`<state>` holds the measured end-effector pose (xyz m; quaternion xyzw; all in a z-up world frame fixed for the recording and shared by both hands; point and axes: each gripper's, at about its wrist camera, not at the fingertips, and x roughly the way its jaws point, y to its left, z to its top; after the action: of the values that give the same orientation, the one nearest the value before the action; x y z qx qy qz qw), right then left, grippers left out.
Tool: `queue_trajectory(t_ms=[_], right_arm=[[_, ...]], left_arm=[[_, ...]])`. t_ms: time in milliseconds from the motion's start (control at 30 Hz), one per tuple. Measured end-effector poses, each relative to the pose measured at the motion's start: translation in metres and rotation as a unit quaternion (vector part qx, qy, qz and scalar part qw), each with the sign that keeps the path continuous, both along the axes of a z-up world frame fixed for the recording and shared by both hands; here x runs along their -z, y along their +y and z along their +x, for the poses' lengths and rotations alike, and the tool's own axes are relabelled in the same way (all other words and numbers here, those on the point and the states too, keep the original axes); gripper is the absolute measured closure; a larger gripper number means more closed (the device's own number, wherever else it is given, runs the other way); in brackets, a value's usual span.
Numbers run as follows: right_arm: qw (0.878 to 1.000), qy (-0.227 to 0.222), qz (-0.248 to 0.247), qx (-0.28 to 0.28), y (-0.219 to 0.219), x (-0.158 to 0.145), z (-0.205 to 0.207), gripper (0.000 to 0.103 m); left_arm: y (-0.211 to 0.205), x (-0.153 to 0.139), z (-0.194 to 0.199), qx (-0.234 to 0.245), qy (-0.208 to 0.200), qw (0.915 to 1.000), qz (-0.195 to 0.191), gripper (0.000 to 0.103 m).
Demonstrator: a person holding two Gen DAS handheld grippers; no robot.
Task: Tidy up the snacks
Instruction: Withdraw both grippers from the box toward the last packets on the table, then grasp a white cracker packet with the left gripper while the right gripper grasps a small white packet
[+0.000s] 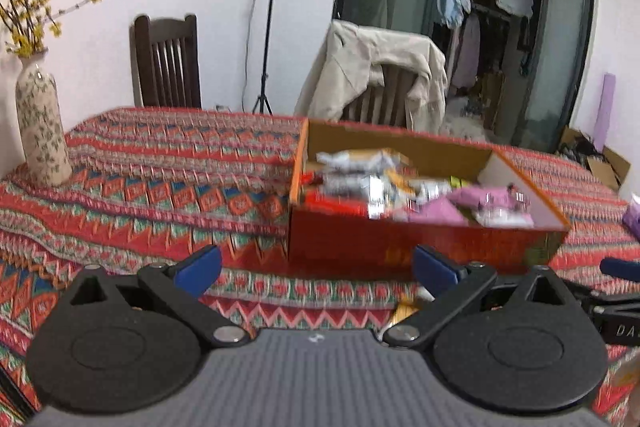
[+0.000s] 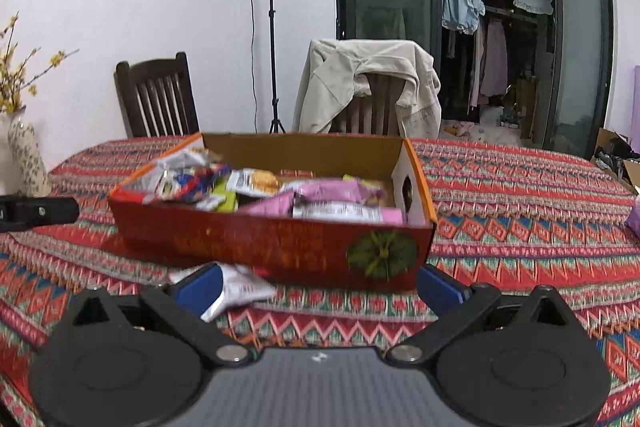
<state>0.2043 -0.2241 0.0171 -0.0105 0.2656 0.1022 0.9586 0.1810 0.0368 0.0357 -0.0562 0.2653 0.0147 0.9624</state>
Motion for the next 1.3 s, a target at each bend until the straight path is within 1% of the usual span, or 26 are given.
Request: queue_trajectory(t_ms=[133, 233, 333, 467, 600, 700, 800, 933, 1000, 1033, 1067, 1100, 1167, 1233, 1300], right_arm=[[1.0, 0.012, 0.004, -0.005, -0.003, 0.015, -0.004, 0.0], [0.999, 0.023, 0.022, -0.004, -0.01, 0.026, -0.003, 0.0], [0.998, 0.047, 0.028, 0.001, -0.013, 0.039, 0.003, 0.0], [0.998, 0.046, 0.032, 0.008, -0.016, 0.04, 0.001, 0.0], [0.998, 0.046, 0.032, 0.01, -0.017, 0.042, -0.001, 0.0], [0.998, 0.048, 0.03, 0.01, -0.017, 0.042, -0.001, 0.0], [0.998, 0.05, 0.031, 0.011, -0.018, 0.042, 0.0, 0.0], [0.998, 0.049, 0.034, 0.013, -0.02, 0.042, -0.001, 0.0], [0.998, 0.049, 0.034, 0.013, -0.02, 0.042, -0.001, 0.0], [0.998, 0.05, 0.033, 0.013, -0.02, 0.042, -0.001, 0.0], [0.998, 0.05, 0.032, 0.013, -0.02, 0.042, -0.001, 0.0], [0.998, 0.05, 0.031, 0.013, -0.019, 0.042, -0.001, 0.0], [0.998, 0.049, 0.03, 0.013, -0.019, 0.042, -0.002, 0.0], [0.998, 0.05, 0.03, 0.014, -0.019, 0.042, -0.002, 0.0], [0.998, 0.05, 0.029, 0.015, -0.019, 0.043, -0.002, 0.0]], left_arm=[[-0.002, 0.017, -0.001, 0.011, 0.023, 0.9997, 0.004, 0.0], [-0.006, 0.025, 0.001, 0.021, 0.04, 0.999, 0.005, 0.0], [-0.013, 0.028, 0.006, 0.035, 0.05, 0.9981, 0.01, 0.0], [-0.027, 0.034, 0.009, 0.046, 0.05, 0.9976, 0.01, 0.0], [-0.043, 0.048, 0.019, 0.063, 0.081, 0.9944, 0.026, 0.0], [-0.052, 0.056, 0.026, 0.069, 0.106, 0.9916, 0.029, 0.0], [-0.062, 0.056, 0.029, 0.073, 0.109, 0.991, 0.028, 0.0], [-0.074, 0.06, 0.034, 0.063, 0.111, 0.9908, 0.046, 0.0], [-0.077, 0.066, 0.037, 0.04, 0.122, 0.9902, 0.055, 0.0], [-0.076, 0.068, 0.037, 0.026, 0.125, 0.9906, 0.05, 0.0], [-0.076, 0.068, 0.036, 0.019, 0.119, 0.9915, 0.049, 0.001], [-0.077, 0.068, 0.035, 0.02, 0.118, 0.9914, 0.052, 0.003], [-0.077, 0.066, 0.033, 0.025, 0.115, 0.9918, 0.05, 0.011], [-0.078, 0.064, 0.031, 0.029, 0.107, 0.9925, 0.051, 0.032], [-0.079, 0.062, 0.029, 0.037, 0.102, 0.993, 0.047, 0.039]])
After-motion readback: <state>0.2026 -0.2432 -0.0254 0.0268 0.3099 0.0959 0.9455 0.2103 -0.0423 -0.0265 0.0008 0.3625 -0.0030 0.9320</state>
